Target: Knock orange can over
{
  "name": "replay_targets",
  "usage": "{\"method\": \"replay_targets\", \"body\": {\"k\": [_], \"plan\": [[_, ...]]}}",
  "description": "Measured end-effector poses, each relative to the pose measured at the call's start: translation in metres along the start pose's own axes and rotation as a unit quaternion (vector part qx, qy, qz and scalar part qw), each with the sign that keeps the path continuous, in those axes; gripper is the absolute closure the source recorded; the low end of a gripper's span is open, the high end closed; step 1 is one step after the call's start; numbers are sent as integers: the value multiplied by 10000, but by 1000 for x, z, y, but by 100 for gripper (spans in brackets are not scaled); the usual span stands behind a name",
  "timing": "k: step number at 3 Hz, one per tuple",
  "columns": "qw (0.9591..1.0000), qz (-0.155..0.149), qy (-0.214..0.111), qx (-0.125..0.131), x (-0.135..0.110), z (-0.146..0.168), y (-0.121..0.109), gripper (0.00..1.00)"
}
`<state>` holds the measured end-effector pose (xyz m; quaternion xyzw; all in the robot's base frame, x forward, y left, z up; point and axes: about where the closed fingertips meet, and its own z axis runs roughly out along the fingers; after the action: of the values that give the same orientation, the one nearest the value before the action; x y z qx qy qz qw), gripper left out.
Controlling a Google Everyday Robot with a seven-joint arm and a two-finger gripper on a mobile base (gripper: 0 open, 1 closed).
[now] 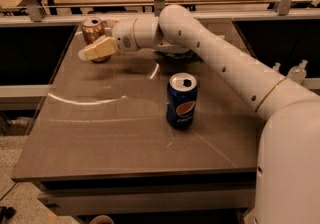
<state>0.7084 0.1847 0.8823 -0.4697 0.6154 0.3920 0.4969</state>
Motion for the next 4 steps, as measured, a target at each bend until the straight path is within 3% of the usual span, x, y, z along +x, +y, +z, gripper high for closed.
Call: {"method": "replay_targets", "body": {"k": [2,4], "plan": [[9996,70,-261,-49,5,21,5,0],[9979,-84,-633,-135,-5,29,6,41]]}}
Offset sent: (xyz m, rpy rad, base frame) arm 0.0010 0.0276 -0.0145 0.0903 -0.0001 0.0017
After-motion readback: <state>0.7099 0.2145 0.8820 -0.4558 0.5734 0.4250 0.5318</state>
